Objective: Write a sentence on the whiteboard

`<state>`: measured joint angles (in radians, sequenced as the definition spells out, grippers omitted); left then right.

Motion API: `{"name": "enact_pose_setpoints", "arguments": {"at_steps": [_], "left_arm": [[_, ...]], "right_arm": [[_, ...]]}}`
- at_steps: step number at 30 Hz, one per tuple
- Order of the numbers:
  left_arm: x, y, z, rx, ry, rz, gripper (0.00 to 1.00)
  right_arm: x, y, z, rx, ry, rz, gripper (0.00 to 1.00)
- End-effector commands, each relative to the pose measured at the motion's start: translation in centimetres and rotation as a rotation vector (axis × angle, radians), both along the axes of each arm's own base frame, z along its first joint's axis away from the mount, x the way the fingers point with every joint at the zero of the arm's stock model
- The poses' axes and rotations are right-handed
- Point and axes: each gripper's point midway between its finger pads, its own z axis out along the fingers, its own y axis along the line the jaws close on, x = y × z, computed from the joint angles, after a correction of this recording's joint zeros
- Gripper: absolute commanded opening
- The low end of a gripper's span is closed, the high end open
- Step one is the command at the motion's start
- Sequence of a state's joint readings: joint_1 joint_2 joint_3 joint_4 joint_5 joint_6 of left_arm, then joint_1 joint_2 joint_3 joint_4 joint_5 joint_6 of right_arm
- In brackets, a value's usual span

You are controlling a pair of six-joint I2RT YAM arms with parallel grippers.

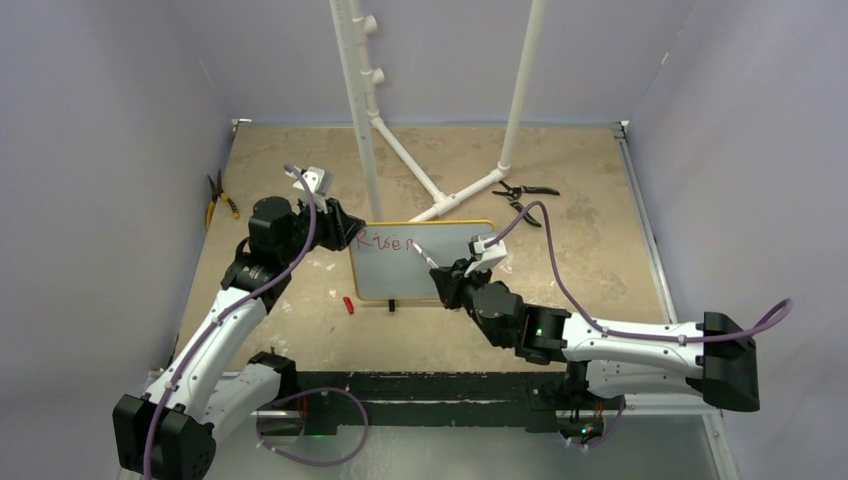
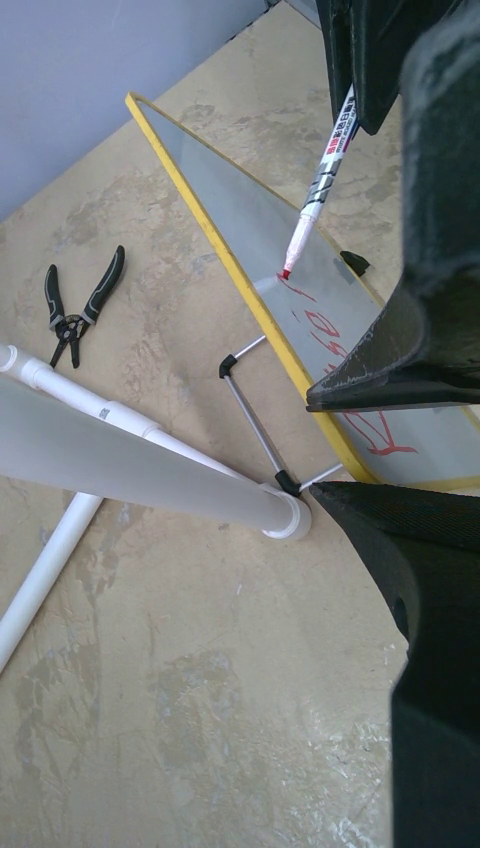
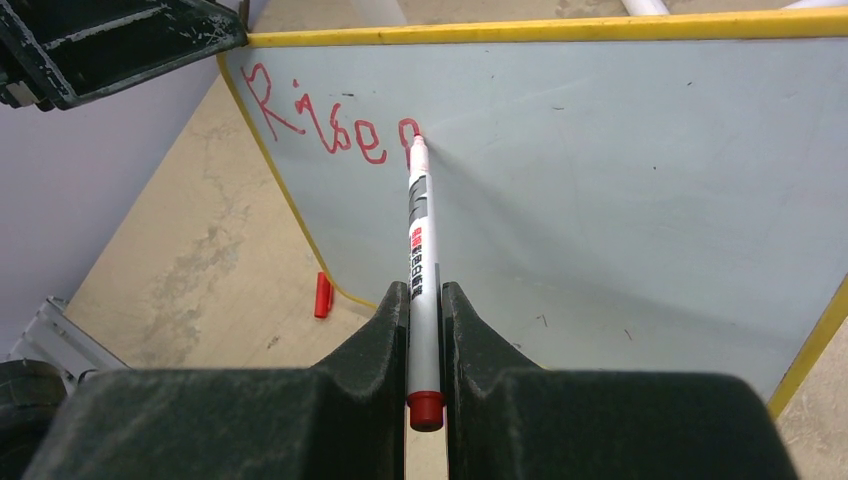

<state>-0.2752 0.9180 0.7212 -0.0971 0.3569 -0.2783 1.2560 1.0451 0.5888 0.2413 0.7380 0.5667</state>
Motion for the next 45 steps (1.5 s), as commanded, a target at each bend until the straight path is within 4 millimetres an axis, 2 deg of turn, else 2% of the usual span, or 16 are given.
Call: {"name": "enact_pose_setpoints", "arguments": {"at_steps": [1, 14, 30, 39, 45], "left_arm": [[-0.6, -0.3, -0.6, -0.012, 0.028, -0.020, 0.29], [-0.5, -0.3, -0.7, -0.013, 0.031, -0.020, 0.29], [-0.4, -0.4, -0.8, -0.013, 0.034, -0.021, 0.29], [-0.5, -0.3, -0.7, -0.011, 0.031, -0.020, 0.29], [-0.5, -0.3, -0.8, -0.012, 0.032, -0.022, 0.29]], "right_arm": [[0.1, -1.1, -0.6, -0.004, 0.022, -0.038, 0.00], [-0.2, -0.5, -1.4, -0.019, 0.038, -0.006, 0.00], [1.0, -0.9, 2.2, 0.052, -0.049, -0.069, 0.00], [1.3, -2.0, 2.0, 0.049, -0.038, -0.121, 0.00], [0.8, -2.1, 2.1, 0.062, -0.048, -0.083, 0.00]]}}
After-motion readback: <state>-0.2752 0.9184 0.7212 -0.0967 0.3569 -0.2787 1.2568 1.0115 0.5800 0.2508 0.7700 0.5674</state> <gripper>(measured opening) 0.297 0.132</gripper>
